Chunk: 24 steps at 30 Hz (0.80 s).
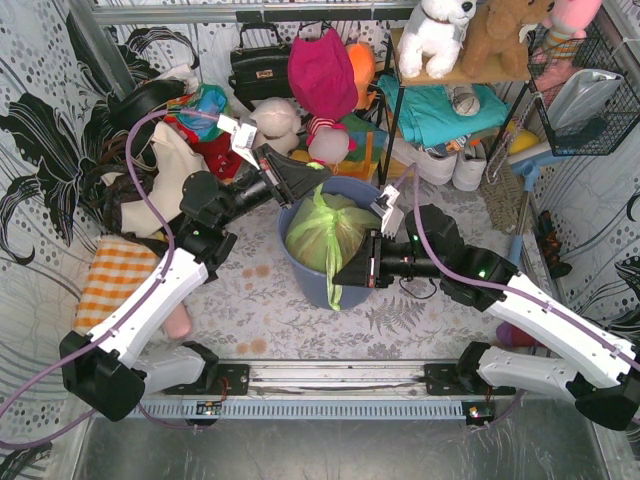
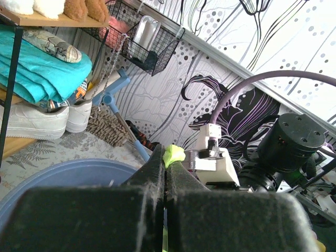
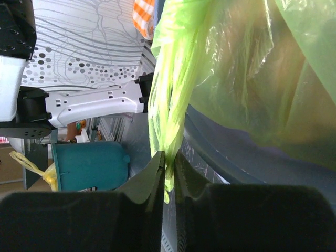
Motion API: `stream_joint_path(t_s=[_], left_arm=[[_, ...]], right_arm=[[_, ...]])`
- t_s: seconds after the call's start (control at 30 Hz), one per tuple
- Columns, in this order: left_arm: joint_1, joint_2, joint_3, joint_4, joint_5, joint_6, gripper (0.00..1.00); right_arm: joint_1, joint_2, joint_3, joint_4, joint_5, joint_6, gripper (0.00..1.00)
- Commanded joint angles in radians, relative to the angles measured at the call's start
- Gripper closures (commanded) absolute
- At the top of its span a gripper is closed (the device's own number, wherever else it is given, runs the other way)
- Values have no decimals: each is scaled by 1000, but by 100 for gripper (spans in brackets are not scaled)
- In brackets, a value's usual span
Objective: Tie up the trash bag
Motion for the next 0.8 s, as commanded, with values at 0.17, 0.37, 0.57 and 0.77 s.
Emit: stream_joint_path(t_s=[0.17, 0.37, 0.57, 0.77], left_arm=[[2, -24, -3, 24, -9, 21, 100], [2, -15, 3, 24, -9, 21, 100], [2, -6, 14, 24, -5, 19, 100], [2, -4, 34, 4, 0, 22, 100]], right_arm=[[5, -68, -91, 199, -68, 19, 100], [5, -105, -202, 470, -118, 72, 97], [5, -99, -263, 702, -137, 66, 97], [5, -53, -307, 923, -169, 68, 83]])
